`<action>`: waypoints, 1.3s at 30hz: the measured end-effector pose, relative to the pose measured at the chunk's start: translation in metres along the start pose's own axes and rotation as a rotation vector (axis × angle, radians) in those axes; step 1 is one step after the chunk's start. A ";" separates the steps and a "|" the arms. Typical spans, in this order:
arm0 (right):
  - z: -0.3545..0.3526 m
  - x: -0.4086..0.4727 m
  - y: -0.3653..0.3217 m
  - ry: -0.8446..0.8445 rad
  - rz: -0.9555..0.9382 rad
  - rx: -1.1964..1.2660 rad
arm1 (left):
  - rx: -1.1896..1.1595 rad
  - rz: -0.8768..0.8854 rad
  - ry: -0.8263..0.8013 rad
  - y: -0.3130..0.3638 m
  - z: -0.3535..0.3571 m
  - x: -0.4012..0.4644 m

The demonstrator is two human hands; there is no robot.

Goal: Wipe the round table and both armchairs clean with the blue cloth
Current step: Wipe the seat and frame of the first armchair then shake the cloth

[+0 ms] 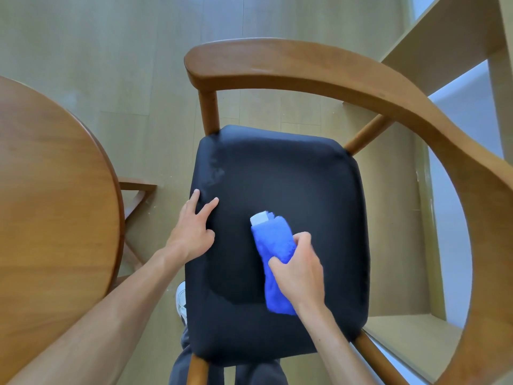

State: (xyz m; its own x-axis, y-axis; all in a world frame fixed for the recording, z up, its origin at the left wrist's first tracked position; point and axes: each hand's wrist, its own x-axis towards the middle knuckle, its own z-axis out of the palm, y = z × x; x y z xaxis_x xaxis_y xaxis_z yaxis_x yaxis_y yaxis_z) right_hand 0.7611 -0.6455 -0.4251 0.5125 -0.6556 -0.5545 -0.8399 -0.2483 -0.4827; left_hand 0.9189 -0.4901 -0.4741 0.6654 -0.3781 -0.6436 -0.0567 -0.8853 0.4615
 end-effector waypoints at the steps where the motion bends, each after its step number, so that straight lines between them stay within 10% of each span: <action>1: -0.004 0.000 -0.004 0.167 -0.073 -0.078 | 0.001 0.002 0.000 0.000 0.000 0.000; 4: -0.005 0.004 -0.012 0.440 -0.289 -0.318 | 0.008 0.003 0.008 0.000 0.002 0.000; 12: 0.008 0.037 0.011 0.198 -0.544 -0.538 | -0.003 0.009 0.003 -0.002 -0.002 0.002; 24: 0.079 0.036 0.012 0.361 -0.384 -0.471 | 0.049 0.024 0.027 -0.007 -0.006 0.005; 32: 0.021 0.024 0.073 -0.001 -1.157 -0.630 | 0.083 0.019 0.062 -0.005 -0.008 0.010; 39: -0.002 0.155 -0.011 0.543 -0.205 -0.345 | 0.028 0.061 0.087 -0.014 -0.003 0.014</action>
State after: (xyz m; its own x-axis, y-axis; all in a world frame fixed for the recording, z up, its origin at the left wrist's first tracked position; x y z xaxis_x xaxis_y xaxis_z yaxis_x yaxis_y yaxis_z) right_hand 0.8495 -0.7461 -0.5041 0.5808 -0.8140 -0.0120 -0.7904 -0.5603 -0.2477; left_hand 0.9309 -0.4819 -0.4875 0.7219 -0.4081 -0.5589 -0.1194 -0.8690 0.4803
